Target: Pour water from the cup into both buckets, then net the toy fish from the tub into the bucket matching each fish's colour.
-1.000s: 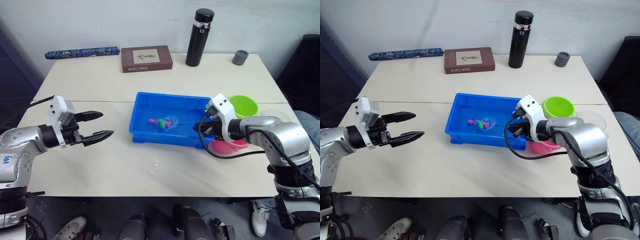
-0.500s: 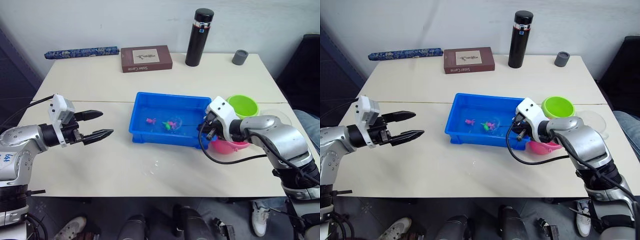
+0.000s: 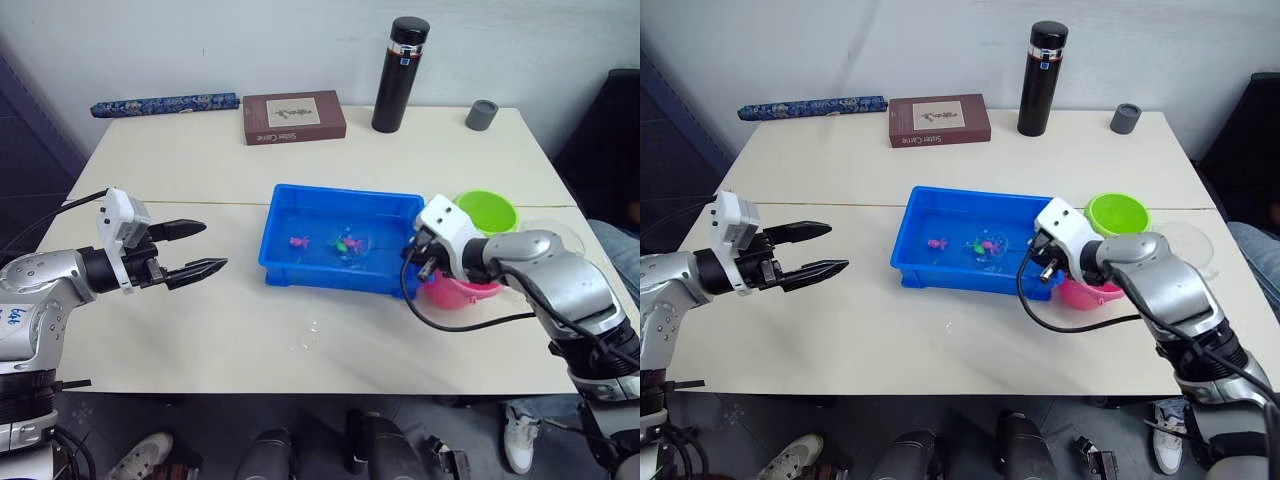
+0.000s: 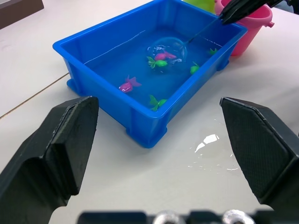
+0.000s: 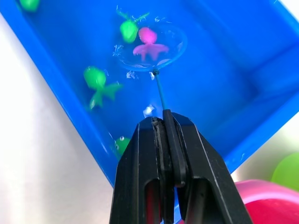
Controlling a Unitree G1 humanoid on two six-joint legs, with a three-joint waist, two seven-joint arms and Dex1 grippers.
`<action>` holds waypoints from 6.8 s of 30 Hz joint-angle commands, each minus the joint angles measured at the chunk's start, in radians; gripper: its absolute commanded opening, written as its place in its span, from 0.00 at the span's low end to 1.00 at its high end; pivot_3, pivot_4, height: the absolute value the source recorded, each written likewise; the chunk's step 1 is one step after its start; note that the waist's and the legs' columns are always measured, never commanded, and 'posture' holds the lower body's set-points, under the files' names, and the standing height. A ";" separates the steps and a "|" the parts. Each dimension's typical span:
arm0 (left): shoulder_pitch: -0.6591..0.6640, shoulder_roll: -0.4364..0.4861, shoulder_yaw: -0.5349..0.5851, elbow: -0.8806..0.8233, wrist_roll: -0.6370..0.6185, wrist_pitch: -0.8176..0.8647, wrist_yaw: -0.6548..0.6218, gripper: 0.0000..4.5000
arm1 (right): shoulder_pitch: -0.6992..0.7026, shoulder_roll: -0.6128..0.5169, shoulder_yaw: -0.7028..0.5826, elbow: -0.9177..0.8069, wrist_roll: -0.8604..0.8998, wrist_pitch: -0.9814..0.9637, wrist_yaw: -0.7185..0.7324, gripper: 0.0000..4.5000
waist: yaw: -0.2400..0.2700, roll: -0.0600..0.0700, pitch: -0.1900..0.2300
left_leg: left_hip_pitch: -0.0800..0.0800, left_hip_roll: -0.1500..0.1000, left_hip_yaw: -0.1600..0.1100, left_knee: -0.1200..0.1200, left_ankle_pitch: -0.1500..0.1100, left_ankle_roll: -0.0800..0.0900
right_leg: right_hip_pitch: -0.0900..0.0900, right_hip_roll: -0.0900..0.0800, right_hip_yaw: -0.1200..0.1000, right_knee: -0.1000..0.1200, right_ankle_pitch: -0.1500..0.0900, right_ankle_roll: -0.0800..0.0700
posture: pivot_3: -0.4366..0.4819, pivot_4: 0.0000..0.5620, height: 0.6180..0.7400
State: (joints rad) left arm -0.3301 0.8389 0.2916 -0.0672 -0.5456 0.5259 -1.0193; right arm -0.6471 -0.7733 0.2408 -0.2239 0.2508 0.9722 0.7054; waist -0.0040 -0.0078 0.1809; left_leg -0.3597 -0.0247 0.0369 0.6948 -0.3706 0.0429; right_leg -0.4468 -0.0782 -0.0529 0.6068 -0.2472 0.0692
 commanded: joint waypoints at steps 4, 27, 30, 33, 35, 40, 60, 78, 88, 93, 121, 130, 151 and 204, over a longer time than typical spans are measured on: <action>-0.016 0.008 0.002 -0.014 -0.004 -0.016 0.001 1.00 | -0.006 -0.005 -0.017 0.005 -0.034 -0.042 0.007 0.00 | 0.000 0.000 0.000 | 0.000 0.000 0.000 0.000 0.000 0.000 | 0.000 0.000 0.000 0.000 0.000 0.000 | 0.48 0.27 1.00; -0.040 0.001 -0.019 0.010 -0.001 -0.032 0.000 1.00 | -0.023 0.001 -0.105 0.010 -0.042 -0.016 -0.023 0.00 | 0.000 0.000 0.000 | 0.000 0.000 0.000 0.000 0.000 0.000 | 0.000 0.000 0.000 0.000 0.000 0.000 | 0.48 0.27 1.00; -0.044 0.001 -0.022 0.013 0.000 -0.034 -0.001 1.00 | -0.027 0.018 -0.122 0.009 -0.028 -0.010 -0.031 0.00 | 0.001 0.000 0.000 | 0.000 0.000 0.000 0.000 0.000 0.000 | 0.000 0.000 0.000 0.000 0.000 0.000 | 0.48 0.27 1.00; -0.048 0.002 -0.025 0.016 -0.001 -0.035 -0.002 1.00 | -0.028 0.030 -0.134 0.005 -0.020 -0.005 -0.030 0.00 | 0.001 0.000 0.000 | 0.000 0.000 0.000 0.000 0.000 0.000 | 0.000 0.000 0.000 0.000 0.000 0.000 | 0.48 0.27 1.00; -0.049 0.003 -0.026 0.019 0.000 -0.037 -0.004 1.00 | -0.027 0.033 -0.137 0.002 -0.020 -0.001 -0.029 0.00 | 0.000 0.000 0.000 | 0.000 0.000 0.000 0.000 0.000 0.000 | 0.000 0.000 0.000 0.000 0.000 0.000 | 0.48 0.27 1.00; -0.055 0.004 -0.031 0.021 -0.002 -0.036 -0.006 1.00 | -0.035 0.049 -0.165 -0.006 0.007 0.032 -0.029 0.00 | 0.001 0.000 0.000 | 0.000 0.000 0.000 0.000 0.000 0.000 | 0.000 0.000 0.000 0.000 0.000 0.000 | 0.48 0.27 1.00; -0.220 -0.023 -0.149 0.083 0.002 -0.072 -0.141 1.00 | 0.190 -0.173 -0.651 -0.233 0.337 0.190 0.142 0.00 | 0.009 0.000 0.000 | -0.002 0.000 -0.001 0.000 0.000 0.000 | 0.000 0.000 -0.001 -0.001 0.000 0.000 | 0.48 0.27 1.00; -0.585 -0.220 -0.339 0.538 0.154 -0.266 -0.344 1.00 | 0.863 -0.267 -1.137 -0.504 0.142 0.059 0.146 0.00 | 0.027 0.000 0.000 | 0.000 0.000 0.002 0.003 0.000 0.001 | 0.002 0.003 0.000 0.001 0.001 0.002 | 0.48 0.27 1.00; -0.625 -0.276 -0.340 0.647 0.201 -0.325 -0.384 1.00 | 1.099 -0.274 -1.014 -0.593 -0.241 -0.387 0.096 0.00 | 0.034 0.000 0.000 | 0.000 -0.001 0.002 0.004 0.000 0.000 | 0.002 0.003 0.000 0.001 0.001 0.002 | 0.48 0.27 1.00; -0.632 -0.288 -0.337 0.665 0.206 -0.332 -0.390 1.00 | 1.169 -0.283 -1.029 -0.571 -0.393 -0.556 0.141 0.00 | 0.031 0.000 0.000 | 0.000 -0.002 0.003 0.005 0.001 0.002 | 0.003 0.003 0.001 0.001 0.002 0.004 | 0.48 0.27 1.00; -0.617 -0.292 -0.329 0.640 0.209 -0.316 -0.405 1.00 | 1.049 -0.151 -0.941 -0.461 -0.736 -1.092 0.028 0.00 | 0.028 0.000 0.000 | 0.001 -0.002 0.004 0.006 0.001 0.002 | 0.003 0.005 0.003 0.004 0.002 0.004 | 0.48 0.27 1.00; -0.514 -0.203 -0.246 0.538 0.202 -0.275 -0.284 1.00 | 0.583 -0.177 -0.663 -0.546 -0.307 -0.415 0.208 0.00 | 0.007 0.000 0.000 | 0.003 0.000 0.002 0.006 0.001 0.001 | 0.003 0.004 0.003 0.006 0.001 0.002 | 0.48 0.27 1.00; 0.002 -0.033 0.063 0.013 0.028 0.009 0.004 1.00 | -0.112 0.217 0.012 -0.031 -0.141 0.027 -0.037 0.00 | 0.002 0.000 0.000 | 0.000 -0.003 0.000 0.005 0.001 0.001 | 0.001 -0.002 0.001 0.005 0.001 0.001 | 0.48 0.27 1.00; 0.046 -0.033 0.055 -0.073 -0.031 0.026 0.075 1.00 | -0.111 0.344 -0.087 0.042 -0.142 0.028 -0.077 0.00 | -0.022 0.000 0.000 | 0.000 -0.002 0.000 0.003 0.000 0.000 | 0.000 -0.001 0.000 0.004 0.000 0.001 | 0.48 0.27 1.00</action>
State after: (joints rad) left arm -0.2684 0.7947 0.3352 -0.1375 -0.5631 0.5655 -0.9400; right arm -0.7413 -0.4164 0.1959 -0.1432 0.0919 0.9890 0.6316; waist -0.0263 -0.0080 0.1807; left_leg -0.3596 -0.0262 0.0369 0.6973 -0.3702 0.0429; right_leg -0.4471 -0.0787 -0.0532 0.6109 -0.2468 0.0700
